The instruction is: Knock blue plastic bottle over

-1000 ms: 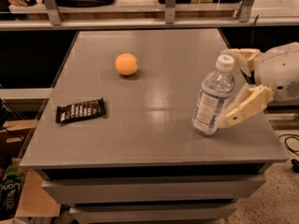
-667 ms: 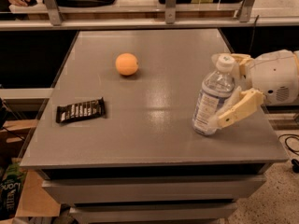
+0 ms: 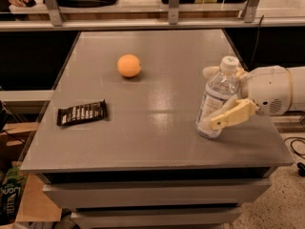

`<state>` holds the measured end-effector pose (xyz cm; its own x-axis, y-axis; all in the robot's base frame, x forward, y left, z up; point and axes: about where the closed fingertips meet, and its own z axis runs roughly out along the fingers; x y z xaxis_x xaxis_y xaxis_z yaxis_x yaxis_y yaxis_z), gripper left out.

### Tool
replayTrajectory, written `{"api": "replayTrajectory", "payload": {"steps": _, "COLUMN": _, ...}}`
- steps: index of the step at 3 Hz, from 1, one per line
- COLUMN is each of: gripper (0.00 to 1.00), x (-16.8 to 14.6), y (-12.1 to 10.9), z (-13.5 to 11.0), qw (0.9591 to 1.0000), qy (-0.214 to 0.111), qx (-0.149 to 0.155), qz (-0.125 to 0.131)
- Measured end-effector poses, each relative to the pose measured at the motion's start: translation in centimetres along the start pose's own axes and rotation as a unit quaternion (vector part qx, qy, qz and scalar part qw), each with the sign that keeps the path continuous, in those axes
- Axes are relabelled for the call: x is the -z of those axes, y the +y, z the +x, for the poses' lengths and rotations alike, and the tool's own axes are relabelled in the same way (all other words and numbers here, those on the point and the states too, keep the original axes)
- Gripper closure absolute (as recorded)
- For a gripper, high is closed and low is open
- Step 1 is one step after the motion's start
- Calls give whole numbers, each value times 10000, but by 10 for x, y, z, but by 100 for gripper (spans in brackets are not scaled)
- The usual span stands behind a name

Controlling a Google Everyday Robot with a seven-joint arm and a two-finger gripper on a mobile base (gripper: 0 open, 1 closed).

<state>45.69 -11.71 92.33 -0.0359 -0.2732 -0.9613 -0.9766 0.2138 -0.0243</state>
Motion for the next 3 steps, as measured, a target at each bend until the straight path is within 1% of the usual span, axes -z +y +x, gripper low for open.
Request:
{"api": "replayTrajectory", "payload": {"steps": 1, "gripper": 39, "x": -1, "y": -1, "z": 3, "qw": 9997, "qy": -237, "qx": -67, "qz": -45}}
{"api": "replayTrajectory", "payload": {"steps": 2, "gripper": 64, "x": 4, "y": -3, "z": 2, "qw": 9995, "qy": -311, "qx": -54, "qz": -18}}
{"api": "replayTrajectory", "payload": {"steps": 3, "gripper": 85, "x": 11, "y": -7, "z": -7, "qw": 9999, "qy": 16, "qx": 77, "qz": 113}}
